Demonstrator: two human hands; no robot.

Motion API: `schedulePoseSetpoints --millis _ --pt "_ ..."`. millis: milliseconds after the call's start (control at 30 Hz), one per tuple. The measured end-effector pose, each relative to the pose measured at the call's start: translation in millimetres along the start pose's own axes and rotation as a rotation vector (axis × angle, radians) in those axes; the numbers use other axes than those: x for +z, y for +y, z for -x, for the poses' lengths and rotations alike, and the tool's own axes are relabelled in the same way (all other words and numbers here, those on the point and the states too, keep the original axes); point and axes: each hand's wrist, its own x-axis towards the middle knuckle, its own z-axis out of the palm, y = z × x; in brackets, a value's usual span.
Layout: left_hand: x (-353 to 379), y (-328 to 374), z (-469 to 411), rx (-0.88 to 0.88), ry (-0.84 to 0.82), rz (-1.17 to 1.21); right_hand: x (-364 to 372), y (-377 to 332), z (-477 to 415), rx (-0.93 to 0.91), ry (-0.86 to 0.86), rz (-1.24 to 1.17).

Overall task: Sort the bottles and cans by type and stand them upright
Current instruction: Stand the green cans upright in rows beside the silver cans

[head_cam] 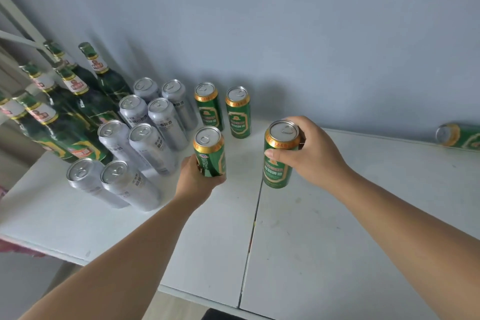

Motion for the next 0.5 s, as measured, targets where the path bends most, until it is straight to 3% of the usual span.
schedulePoseSetpoints --millis 500 --pt "0.9 -21.7 -88.2 0.047 -0.120 0.201 85.6 -15.8 -64.5 0.105 0.072 0.091"
